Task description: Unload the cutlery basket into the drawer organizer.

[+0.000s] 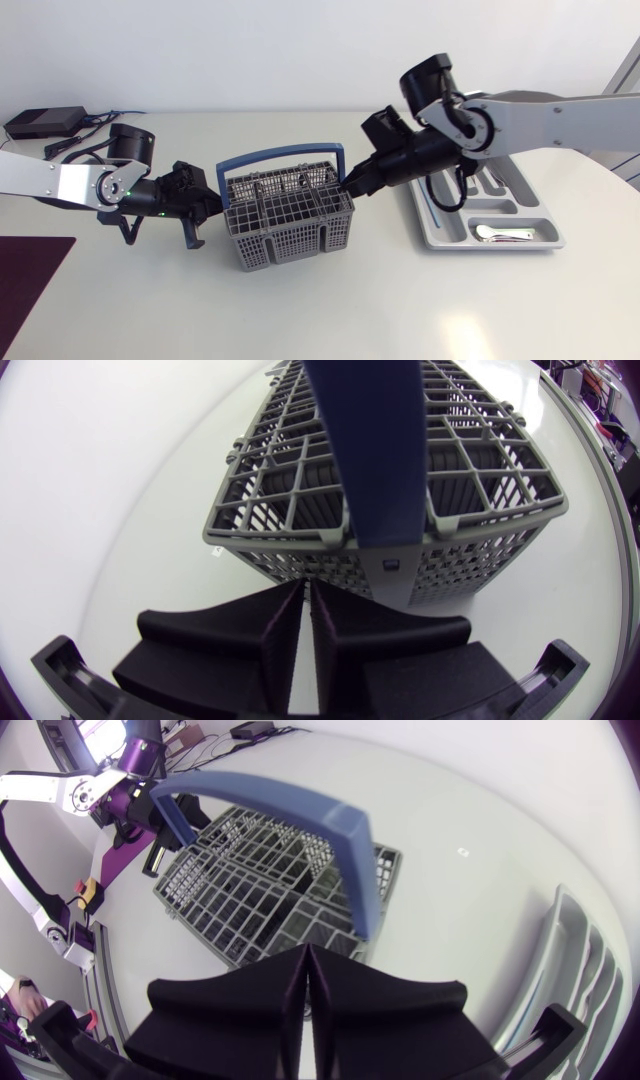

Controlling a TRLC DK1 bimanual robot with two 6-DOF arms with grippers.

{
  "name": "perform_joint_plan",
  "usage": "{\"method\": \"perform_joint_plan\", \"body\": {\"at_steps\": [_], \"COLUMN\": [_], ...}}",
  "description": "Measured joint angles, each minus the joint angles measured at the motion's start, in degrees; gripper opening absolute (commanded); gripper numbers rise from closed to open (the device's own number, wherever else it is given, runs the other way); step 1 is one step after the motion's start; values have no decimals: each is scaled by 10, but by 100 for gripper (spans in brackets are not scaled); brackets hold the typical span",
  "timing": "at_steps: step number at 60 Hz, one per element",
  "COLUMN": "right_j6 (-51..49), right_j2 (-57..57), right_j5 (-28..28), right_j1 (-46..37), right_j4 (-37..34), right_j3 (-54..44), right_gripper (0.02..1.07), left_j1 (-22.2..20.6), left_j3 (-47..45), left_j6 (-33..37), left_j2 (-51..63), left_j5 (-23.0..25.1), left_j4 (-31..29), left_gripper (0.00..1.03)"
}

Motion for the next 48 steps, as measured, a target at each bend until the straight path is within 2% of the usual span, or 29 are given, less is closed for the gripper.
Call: {"method": "perform_joint_plan", "body": {"at_steps": [12, 35, 48], "right_j6": [-1, -2, -2], "right_j2": [-26, 25, 30], "right_j5": [24, 48, 56], "right_j1": [-32, -33, -24], "right_j4": [19, 42, 44], "right_j3": [-29, -45, -45], "right_gripper": [7, 7, 7], "left_j1": [-1, -37, -41], "left_j3": [15, 54, 67], "left_j6": [-10, -33, -45], "left_j2": [13, 46, 56], "left_j5": [-1, -24, -35], "left_j4": [0, 8, 8], "left_gripper": [15, 15, 15]}}
